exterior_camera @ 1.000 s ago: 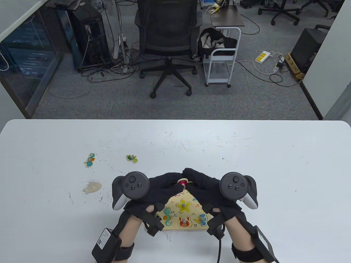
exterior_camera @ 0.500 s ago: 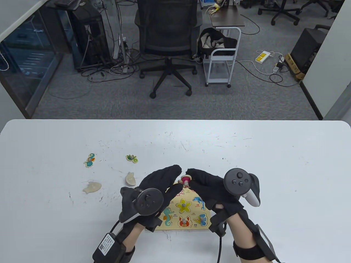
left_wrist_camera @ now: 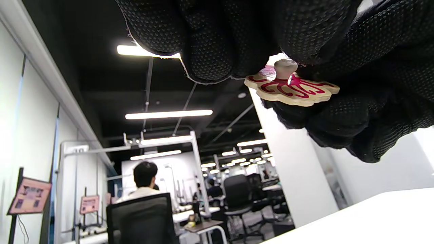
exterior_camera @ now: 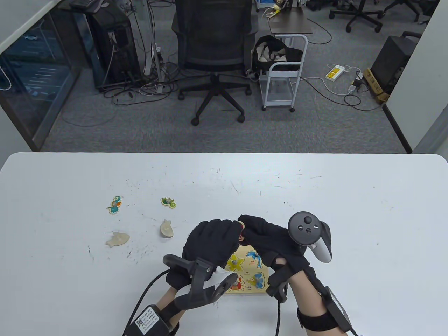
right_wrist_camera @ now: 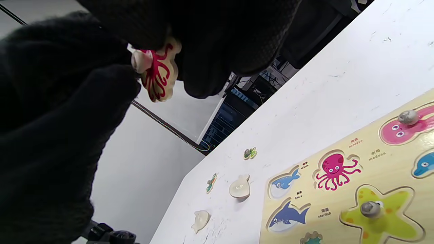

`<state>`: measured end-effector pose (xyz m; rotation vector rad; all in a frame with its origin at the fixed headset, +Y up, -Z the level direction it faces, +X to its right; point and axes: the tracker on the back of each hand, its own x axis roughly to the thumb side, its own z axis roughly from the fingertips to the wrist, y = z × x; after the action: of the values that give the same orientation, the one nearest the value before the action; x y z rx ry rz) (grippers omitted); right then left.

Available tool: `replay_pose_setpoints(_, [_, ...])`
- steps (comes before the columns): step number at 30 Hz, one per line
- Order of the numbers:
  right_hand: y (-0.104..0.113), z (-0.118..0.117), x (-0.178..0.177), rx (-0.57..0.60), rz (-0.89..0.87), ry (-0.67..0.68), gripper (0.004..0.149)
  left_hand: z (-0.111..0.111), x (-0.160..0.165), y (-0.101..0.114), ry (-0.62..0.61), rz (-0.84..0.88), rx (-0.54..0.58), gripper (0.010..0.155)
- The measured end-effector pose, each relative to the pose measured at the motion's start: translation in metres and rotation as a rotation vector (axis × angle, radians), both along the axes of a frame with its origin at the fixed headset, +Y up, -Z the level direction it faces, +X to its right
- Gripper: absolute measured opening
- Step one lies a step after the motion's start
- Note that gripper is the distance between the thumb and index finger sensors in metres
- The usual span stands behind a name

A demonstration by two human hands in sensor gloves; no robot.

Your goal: Fit puzzle pieces into frame

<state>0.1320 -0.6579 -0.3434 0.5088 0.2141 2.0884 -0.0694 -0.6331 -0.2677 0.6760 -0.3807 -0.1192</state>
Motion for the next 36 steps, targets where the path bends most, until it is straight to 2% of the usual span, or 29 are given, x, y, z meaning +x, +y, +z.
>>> replay_pose_setpoints(3, [0.000,-0.001,-0.002,-0.052,-0.041,0.065,0.049,-0.001,0.004,-0.003,0.019,-0.027,-0.005,0.055])
replay_pose_setpoints(8, [-0.001,-0.002,-0.001,-0.065,-0.054,0.086,0.050,-0.001,0.009,-0.007,0.053,-0.041,0.063,0.050])
replay_pose_setpoints(20, [0.000,-0.003,-0.003,-0.065,-0.034,0.090,0.054,-0.011,0.005,-0.007,0.050,0.004,0.019,0.047])
replay_pose_setpoints(26, [0.002,-0.003,0.000,-0.072,-0.018,0.096,0.057,-0.015,0.005,-0.002,0.054,0.027,-0.045,0.047])
replay_pose_setpoints(29, [0.007,-0.001,0.003,-0.006,0.042,0.024,0.058,-0.021,0.005,-0.002,0.070,0.015,-0.093,0.046])
replay_pose_setpoints(36, [0.024,0.012,0.010,0.208,0.347,-0.221,0.061,-0.043,0.004,-0.010,0.116,-0.042,-0.232,0.046])
